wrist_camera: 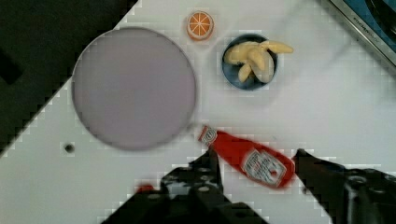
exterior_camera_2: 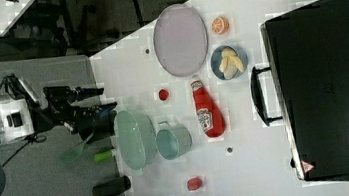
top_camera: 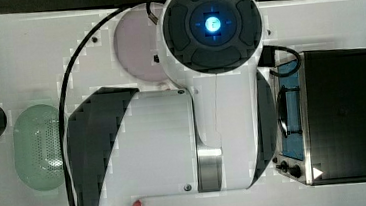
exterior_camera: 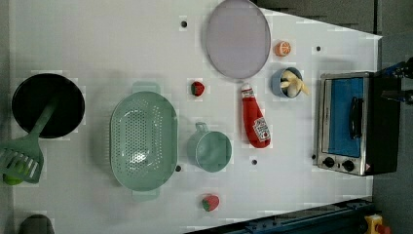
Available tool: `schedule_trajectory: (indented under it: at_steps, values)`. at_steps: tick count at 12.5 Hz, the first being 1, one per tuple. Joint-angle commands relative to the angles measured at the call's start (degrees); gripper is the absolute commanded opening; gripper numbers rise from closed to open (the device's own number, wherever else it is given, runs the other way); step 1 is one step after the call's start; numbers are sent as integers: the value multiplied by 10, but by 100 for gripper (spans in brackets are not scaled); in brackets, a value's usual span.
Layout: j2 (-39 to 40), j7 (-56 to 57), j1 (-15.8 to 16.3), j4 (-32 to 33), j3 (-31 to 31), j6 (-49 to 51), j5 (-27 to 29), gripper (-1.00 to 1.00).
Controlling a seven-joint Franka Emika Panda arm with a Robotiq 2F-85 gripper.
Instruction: Pick Ketchup from the table and place it in strainer.
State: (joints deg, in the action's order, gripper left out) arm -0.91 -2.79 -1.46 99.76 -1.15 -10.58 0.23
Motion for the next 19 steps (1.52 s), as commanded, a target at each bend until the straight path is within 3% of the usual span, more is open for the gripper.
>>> schedule_trajectory:
  at_steps: [1, 3, 7, 10, 14, 19]
  values:
    - [-97, 32, -58, 44, -38, 82, 12, 58]
    - [-85, 41, -57, 59, -40, 76, 12, 100]
    - [-48, 150, -55, 119, -53, 41, 12, 100]
    - [-19, 322, -55, 172, -61, -14, 12, 100]
    - [5, 540, -55, 248, -67, -159, 12, 100]
    - [32, 566, -51, 346, -73, -344, 12, 100]
